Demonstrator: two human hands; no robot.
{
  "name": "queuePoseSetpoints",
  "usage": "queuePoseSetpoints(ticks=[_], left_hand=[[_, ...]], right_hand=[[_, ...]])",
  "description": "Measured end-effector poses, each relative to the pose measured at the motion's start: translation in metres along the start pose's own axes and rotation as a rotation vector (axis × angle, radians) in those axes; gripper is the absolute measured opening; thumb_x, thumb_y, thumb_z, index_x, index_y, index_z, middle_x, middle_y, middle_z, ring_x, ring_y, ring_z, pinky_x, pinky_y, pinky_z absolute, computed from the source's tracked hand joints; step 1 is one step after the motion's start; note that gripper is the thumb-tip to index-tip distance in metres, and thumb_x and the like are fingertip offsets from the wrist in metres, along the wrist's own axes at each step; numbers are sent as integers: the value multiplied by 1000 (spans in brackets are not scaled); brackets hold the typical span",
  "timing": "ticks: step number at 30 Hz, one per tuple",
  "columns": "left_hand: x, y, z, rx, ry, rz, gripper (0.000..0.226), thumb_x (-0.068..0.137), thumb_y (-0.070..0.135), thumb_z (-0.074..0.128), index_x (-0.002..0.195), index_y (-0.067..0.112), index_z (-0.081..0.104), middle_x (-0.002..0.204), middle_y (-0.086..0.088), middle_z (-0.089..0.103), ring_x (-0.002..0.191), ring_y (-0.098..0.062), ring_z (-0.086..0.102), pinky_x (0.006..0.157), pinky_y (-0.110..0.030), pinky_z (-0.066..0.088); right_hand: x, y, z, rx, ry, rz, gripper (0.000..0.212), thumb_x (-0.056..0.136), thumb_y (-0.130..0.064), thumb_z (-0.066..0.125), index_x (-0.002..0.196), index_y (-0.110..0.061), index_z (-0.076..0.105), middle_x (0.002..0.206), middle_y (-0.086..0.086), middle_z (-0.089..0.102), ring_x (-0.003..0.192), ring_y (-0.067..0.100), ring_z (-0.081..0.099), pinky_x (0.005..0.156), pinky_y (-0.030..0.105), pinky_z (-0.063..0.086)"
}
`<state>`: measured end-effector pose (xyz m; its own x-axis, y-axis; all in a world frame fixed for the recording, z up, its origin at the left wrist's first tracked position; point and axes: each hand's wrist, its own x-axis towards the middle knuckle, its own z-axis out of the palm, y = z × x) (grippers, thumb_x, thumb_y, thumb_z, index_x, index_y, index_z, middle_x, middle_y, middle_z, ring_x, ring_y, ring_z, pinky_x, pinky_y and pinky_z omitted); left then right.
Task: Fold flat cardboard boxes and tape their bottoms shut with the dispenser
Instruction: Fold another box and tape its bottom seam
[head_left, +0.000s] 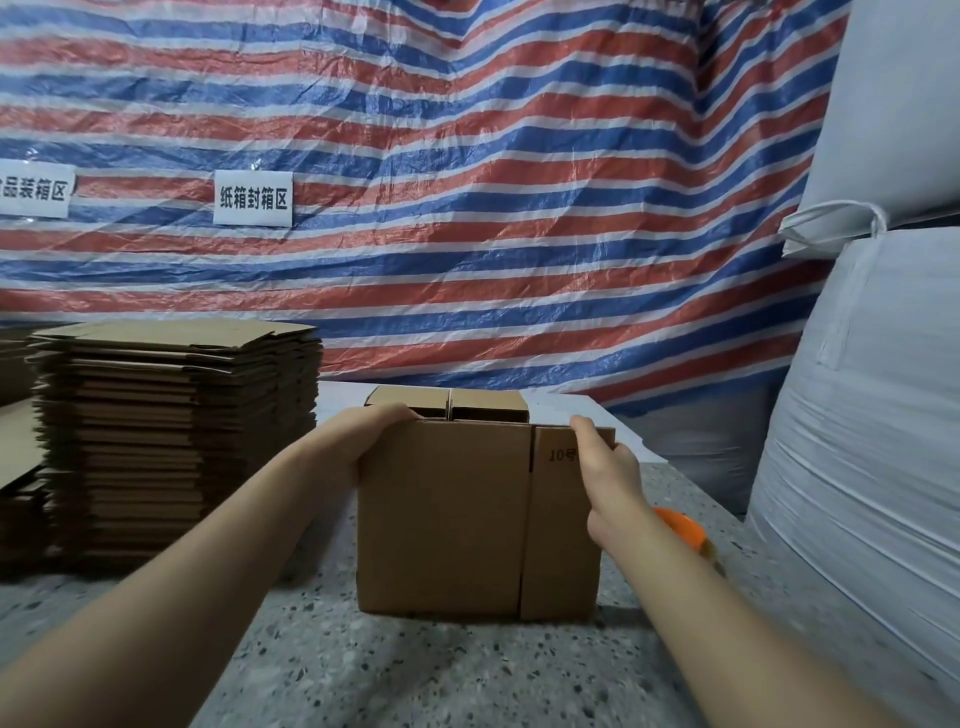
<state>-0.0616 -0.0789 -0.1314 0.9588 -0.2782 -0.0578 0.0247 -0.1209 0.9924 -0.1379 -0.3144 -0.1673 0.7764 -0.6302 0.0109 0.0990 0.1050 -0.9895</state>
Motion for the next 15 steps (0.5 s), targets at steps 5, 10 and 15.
queuePoseSetpoints(ticks=[5, 10, 15], left_hand=[[-7, 5, 15, -69, 96, -39, 24, 90, 28, 65, 108, 14, 69, 98, -15, 74, 88, -27, 70, 83, -41, 58], [-9, -1, 28, -209, 77, -4, 21, 101, 20, 43, 112, 23, 61, 104, -9, 70, 89, -23, 67, 73, -36, 56], [-19, -34, 37, -384, -45, -24, 55, 99, 50, 40, 80, 16, 80, 78, -10, 74, 65, -19, 72, 65, -33, 52]], right_hand=[[5, -2, -4, -22, -82, -67, 50, 94, -55, 50, 117, -14, 65, 109, 11, 73, 104, 29, 68, 96, 51, 53], [15, -5, -17, 0, -417, -52, 50, 90, -58, 48, 94, -14, 71, 87, 11, 71, 85, 24, 69, 83, 41, 54], [22, 14, -25, 106, -394, 44, 68, 76, -76, 46, 97, -21, 80, 104, 12, 77, 97, 26, 74, 85, 40, 55]])
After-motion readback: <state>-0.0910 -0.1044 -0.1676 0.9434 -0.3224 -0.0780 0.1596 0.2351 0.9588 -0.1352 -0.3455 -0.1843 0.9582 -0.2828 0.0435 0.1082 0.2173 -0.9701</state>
